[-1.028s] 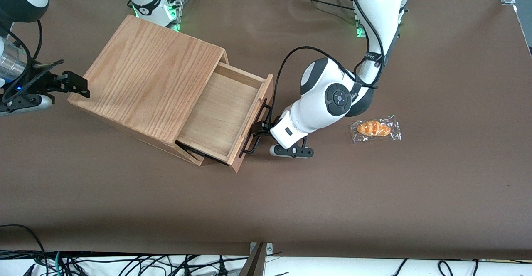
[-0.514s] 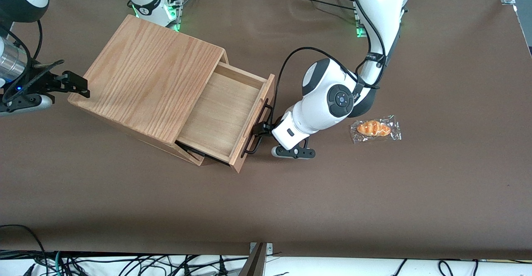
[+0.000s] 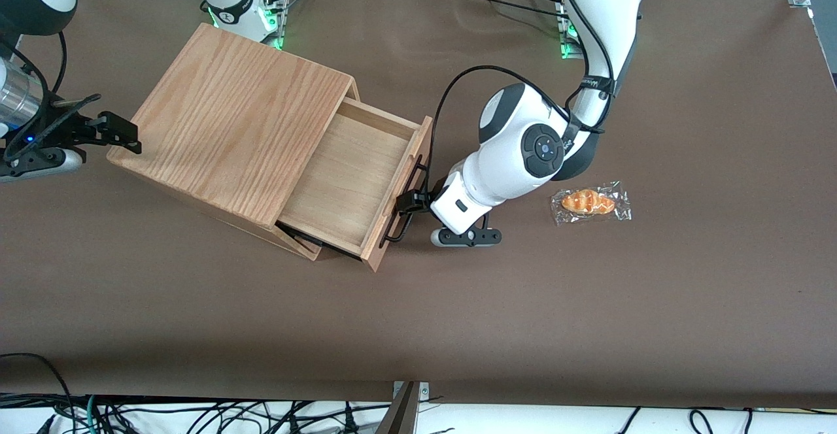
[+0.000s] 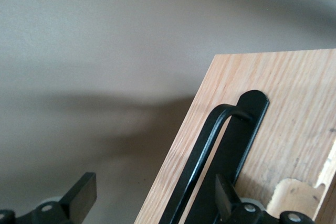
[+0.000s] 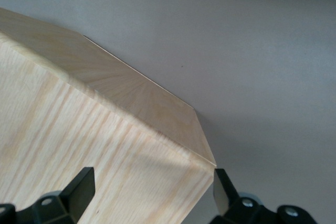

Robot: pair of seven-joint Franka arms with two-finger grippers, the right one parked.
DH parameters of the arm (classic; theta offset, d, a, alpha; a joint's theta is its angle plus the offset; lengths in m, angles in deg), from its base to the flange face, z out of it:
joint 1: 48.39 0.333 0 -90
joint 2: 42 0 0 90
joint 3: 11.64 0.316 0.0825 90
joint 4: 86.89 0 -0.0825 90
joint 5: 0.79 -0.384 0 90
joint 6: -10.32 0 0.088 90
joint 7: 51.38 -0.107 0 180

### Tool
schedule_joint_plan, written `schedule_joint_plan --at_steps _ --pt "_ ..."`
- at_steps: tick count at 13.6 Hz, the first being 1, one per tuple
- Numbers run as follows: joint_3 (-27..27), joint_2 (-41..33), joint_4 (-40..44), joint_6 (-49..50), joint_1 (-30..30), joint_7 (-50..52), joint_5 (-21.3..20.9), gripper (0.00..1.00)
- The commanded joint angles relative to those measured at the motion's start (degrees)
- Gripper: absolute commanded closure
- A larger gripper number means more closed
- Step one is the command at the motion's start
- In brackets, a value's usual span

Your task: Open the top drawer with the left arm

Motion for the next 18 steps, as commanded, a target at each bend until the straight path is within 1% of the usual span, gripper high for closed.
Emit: schedule_joint_plan --at_steps 1,4,6,7,8,10,12,13,15,18 --pt "-0.6 -1.4 0.3 3.2 2.5 0.7 0.7 0.0" --pt "-0.6 -3.3 0.3 6.4 5.6 0.4 1.3 0.0" --pt "-0.2 -4.8 0.2 10.0 8.7 -0.9 0.8 0.0" --pt "-0.1 -5.5 0.1 11.8 10.6 -3.2 0.5 0.0" --pt "0.1 -6.3 0.0 15.7 12.1 -6.9 -0.4 0.0" --pt "1.0 -8.3 -0.4 23.0 15.2 -13.5 -6.3 0.0" --pt "1.2 -8.5 -0.7 26.3 17.4 -17.8 -8.8 0.0" --pt "1.2 -8.6 -0.7 27.5 19.0 -20.3 -11.1 0.0" --pt "1.2 -9.0 -0.9 30.0 21.8 -24.6 -13.8 0.0" --pt "1.2 -10.5 -0.9 32.1 26.0 -30.2 -18.0 0.0"
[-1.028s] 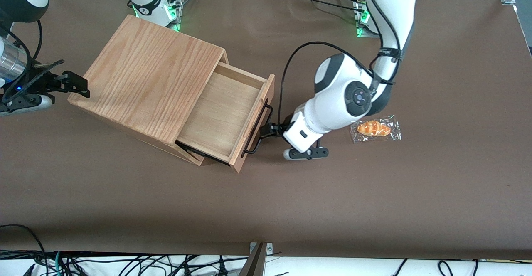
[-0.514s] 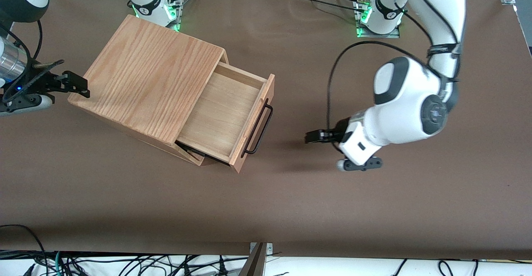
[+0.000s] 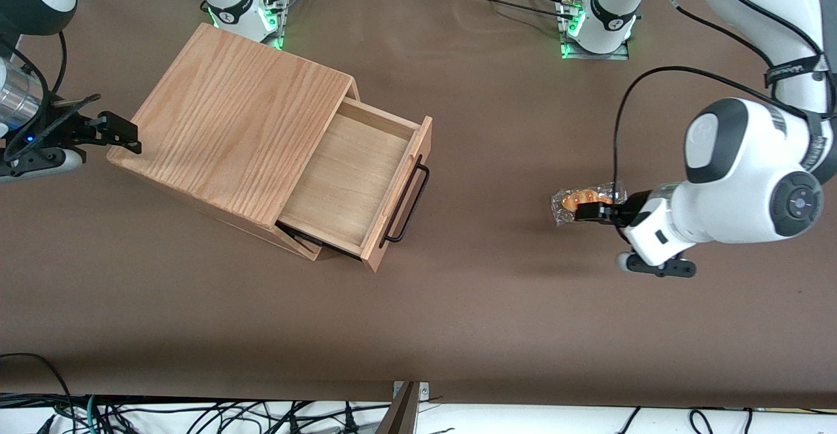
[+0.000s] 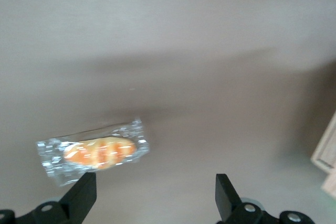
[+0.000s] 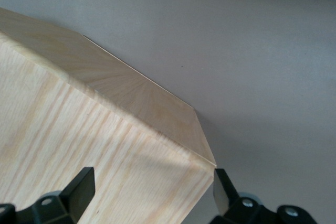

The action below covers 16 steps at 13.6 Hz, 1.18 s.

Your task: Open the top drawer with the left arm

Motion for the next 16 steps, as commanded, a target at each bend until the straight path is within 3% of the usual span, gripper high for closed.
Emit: schedule_joint_plan --at_steps 1,4,10,16 --pt "-0.5 -2.9 -1.1 2.0 3.8 -5.7 -3.7 0.0" --pt "-0.4 -5.7 -2.8 2.5 7.3 -11.2 -6.2 0.0" --pt "-0.1 -21.4 -16.9 -0.7 7.2 -12.0 -16.7 0.0" --pt "0.3 -32.7 -24.4 -1.4 6.5 -11.9 -18.4 0.0"
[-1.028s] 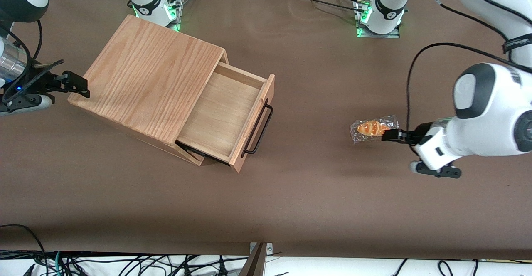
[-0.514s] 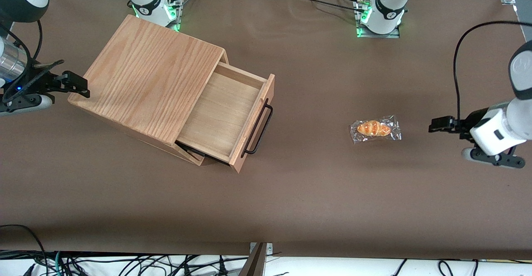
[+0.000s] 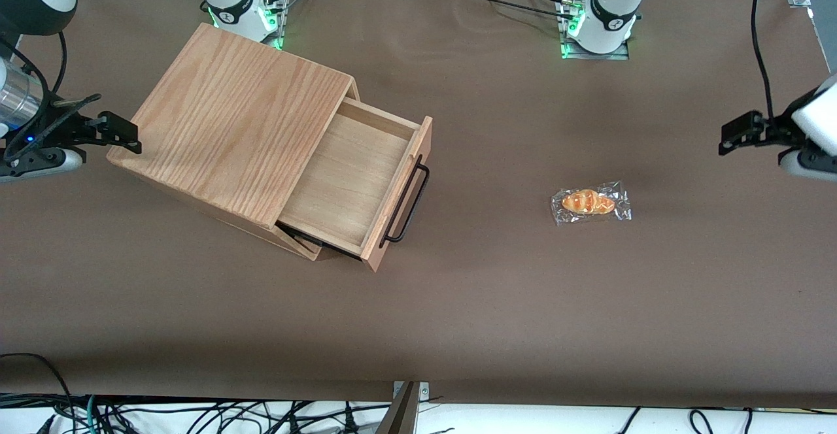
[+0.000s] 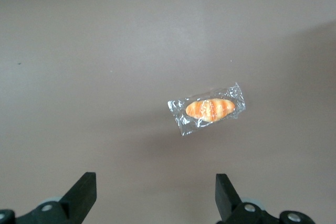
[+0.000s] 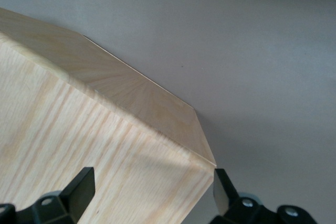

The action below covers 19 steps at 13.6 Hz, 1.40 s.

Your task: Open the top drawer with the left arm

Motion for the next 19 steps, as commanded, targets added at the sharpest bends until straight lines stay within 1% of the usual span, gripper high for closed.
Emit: schedule_joint_plan --at_steps 1,2,5,6,7,8,11,19 --pt "0.3 -5.7 -7.0 -1.9 -0.9 -0.9 -1.5 0.0" --pt "0.3 -6.8 -7.2 -1.7 -1.0 -1.1 -1.3 0.0" --pt "-0.2 -6.3 -6.8 -1.0 -1.2 -0.4 -0.9 0.0" --pt "-0.2 -5.8 -6.5 -1.4 -1.2 -0.2 0.3 0.0" --pt "-0.1 -5.4 -6.4 -1.5 -0.8 -0.1 2.8 0.0" --pt "-0.1 -5.4 -6.5 -1.7 -0.5 -0.2 3.2 0.0" --pt "-0.1 -4.1 -6.3 -2.0 -0.2 -0.2 2.7 0.0" --pt "-0.1 -4.1 -6.2 -1.9 -0.2 -0.1 2.7 0.0"
